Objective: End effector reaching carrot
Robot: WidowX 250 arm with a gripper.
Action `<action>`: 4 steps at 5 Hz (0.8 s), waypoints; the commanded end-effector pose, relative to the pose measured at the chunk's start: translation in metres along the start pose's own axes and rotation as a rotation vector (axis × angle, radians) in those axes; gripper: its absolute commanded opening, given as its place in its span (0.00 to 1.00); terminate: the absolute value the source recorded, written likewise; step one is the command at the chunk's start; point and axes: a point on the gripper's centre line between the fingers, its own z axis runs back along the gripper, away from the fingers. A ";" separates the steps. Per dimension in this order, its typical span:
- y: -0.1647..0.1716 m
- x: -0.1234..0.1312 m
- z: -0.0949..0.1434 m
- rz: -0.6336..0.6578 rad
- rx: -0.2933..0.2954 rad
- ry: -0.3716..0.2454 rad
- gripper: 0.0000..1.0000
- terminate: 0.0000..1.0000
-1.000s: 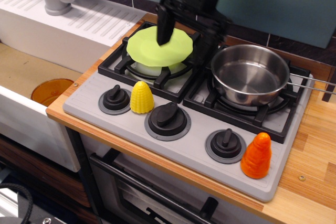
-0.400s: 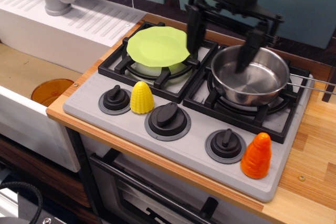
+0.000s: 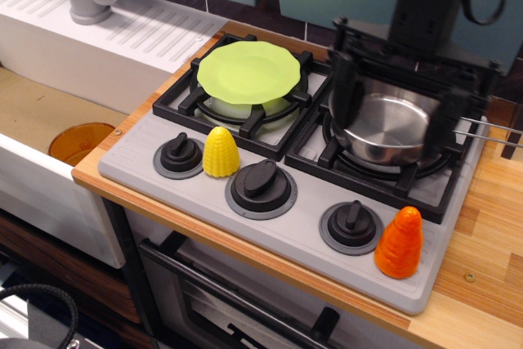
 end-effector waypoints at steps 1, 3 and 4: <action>-0.018 -0.012 0.002 0.009 -0.053 -0.092 1.00 0.00; -0.027 -0.007 -0.024 0.010 -0.033 -0.174 1.00 0.00; -0.030 -0.004 -0.033 0.006 -0.034 -0.196 1.00 0.00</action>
